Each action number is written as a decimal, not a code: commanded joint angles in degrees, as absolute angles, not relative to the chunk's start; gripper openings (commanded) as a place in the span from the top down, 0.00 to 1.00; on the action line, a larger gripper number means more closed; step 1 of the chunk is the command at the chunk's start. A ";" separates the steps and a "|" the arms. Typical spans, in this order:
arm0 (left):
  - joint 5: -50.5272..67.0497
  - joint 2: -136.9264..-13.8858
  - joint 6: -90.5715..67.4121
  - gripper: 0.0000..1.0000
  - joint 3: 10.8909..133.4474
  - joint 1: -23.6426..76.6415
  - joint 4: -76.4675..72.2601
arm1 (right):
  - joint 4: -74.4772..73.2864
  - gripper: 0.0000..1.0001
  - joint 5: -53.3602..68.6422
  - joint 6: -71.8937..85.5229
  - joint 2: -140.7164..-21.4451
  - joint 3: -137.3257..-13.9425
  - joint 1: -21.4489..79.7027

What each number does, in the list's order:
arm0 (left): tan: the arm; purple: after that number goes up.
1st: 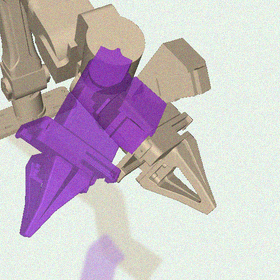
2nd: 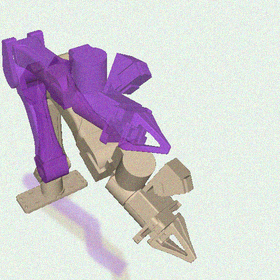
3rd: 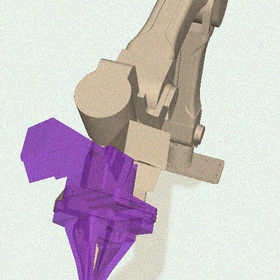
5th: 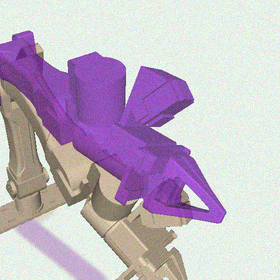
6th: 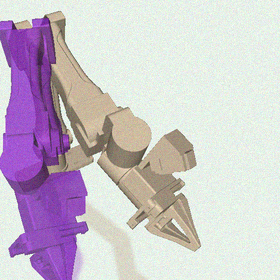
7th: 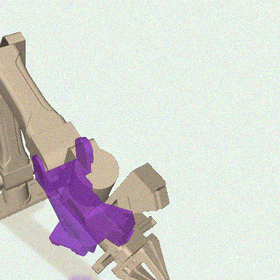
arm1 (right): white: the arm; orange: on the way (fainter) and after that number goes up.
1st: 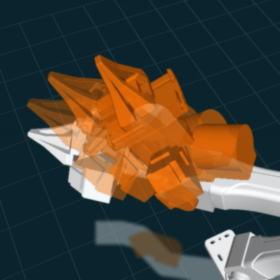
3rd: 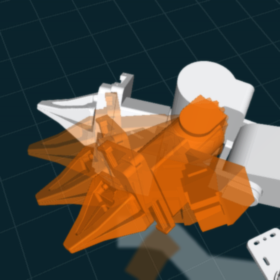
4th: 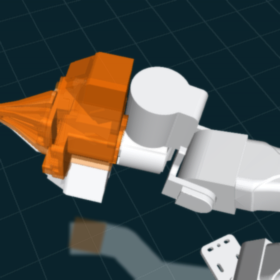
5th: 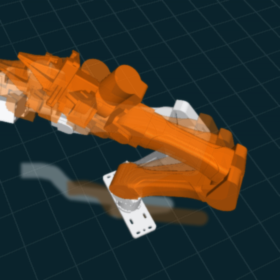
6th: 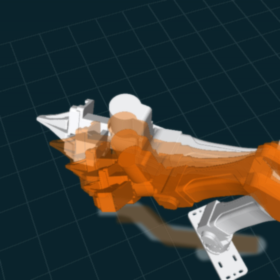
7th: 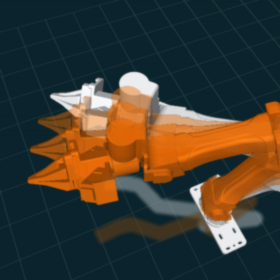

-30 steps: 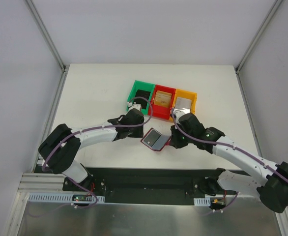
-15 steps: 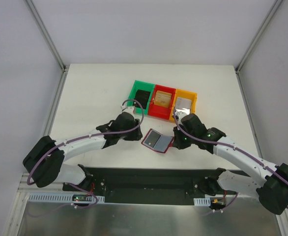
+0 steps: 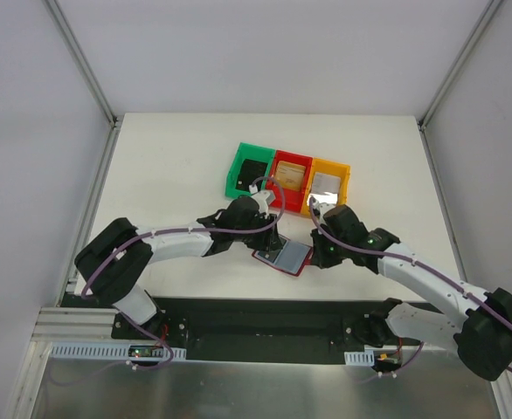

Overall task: Take the credit cards out of the card holder
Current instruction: Remove the credit card from the card holder.

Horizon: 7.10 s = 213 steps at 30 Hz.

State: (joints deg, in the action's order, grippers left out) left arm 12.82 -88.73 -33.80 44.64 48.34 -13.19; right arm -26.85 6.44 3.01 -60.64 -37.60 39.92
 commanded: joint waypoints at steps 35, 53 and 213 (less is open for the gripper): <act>-6.85 -80.61 -45.88 0.59 28.39 48.43 -10.81 | -14.33 0.49 3.35 18.45 -71.10 -35.69 37.97; -9.92 -71.90 -46.41 0.52 26.02 48.43 -8.09 | -9.49 0.61 3.60 14.77 -83.75 -41.13 38.06; 5.18 -78.22 -51.33 0.60 19.07 46.49 -30.94 | 26.19 0.52 21.27 26.54 -88.33 -32.52 42.89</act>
